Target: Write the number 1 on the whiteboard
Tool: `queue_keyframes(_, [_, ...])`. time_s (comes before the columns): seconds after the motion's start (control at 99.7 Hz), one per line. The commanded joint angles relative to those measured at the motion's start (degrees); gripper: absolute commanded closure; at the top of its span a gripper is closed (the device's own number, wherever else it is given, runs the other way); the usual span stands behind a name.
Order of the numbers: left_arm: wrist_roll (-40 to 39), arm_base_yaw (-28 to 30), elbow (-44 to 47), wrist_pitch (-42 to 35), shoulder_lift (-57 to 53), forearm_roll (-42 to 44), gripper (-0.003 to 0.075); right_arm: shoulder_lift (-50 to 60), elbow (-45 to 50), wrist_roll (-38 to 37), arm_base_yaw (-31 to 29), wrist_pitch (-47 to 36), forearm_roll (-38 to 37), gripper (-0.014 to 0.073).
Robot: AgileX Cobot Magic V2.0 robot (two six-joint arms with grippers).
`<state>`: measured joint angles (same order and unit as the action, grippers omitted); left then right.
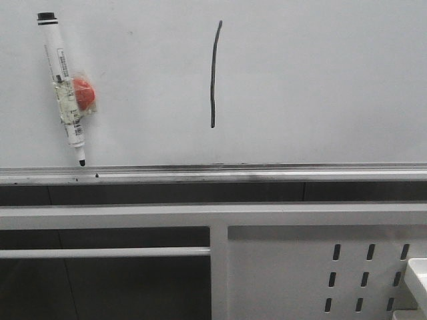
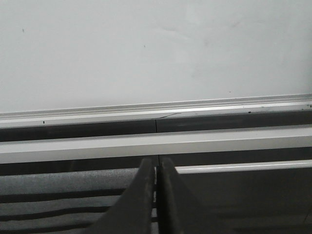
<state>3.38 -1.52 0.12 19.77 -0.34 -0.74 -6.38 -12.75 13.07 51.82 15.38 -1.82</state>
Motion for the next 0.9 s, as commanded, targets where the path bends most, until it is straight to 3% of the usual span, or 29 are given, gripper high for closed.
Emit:
queue_keyframes(0.0, [0.0, 0.1, 2.1, -3.7, -1.2, -0.8, 0.0740, -0.4, -1.2, 0.0, -0.2, -5.0, 0.0, 0.0663])
queue_keyframes(0.1, [0.0, 0.1, 2.1, -3.7, -1.2, -0.8, 0.0740, -0.4, -1.0, -2.2, -0.2, -5.2, 6.9, 0.0663])
queue_keyframes(0.191, [0.0, 0.1, 2.1, -3.7, -1.2, -0.8, 0.0740, -0.4, 1.4, -2.2, -0.3, -7.9, 7.3, 0.0663])
queue_keyframes(0.391, [0.0, 0.1, 2.1, -3.7, -1.2, -0.8, 0.0740, -0.4, 14.2, -9.9, -4.4, -29.3, 11.8, 0.0663])
queue_keyframes(0.532, [0.0, 0.1, 2.1, -3.7, -1.2, -0.8, 0.0740, 0.0, 13.9, -9.9, -12.0, -23.4, 11.9, 0.0663])
queue_keyframes(0.893, [0.0, 0.1, 2.1, -3.7, -1.2, -0.8, 0.0740, 8.1, 13.9, -9.9, -39.7, -9.6, 7.6, 0.0663])
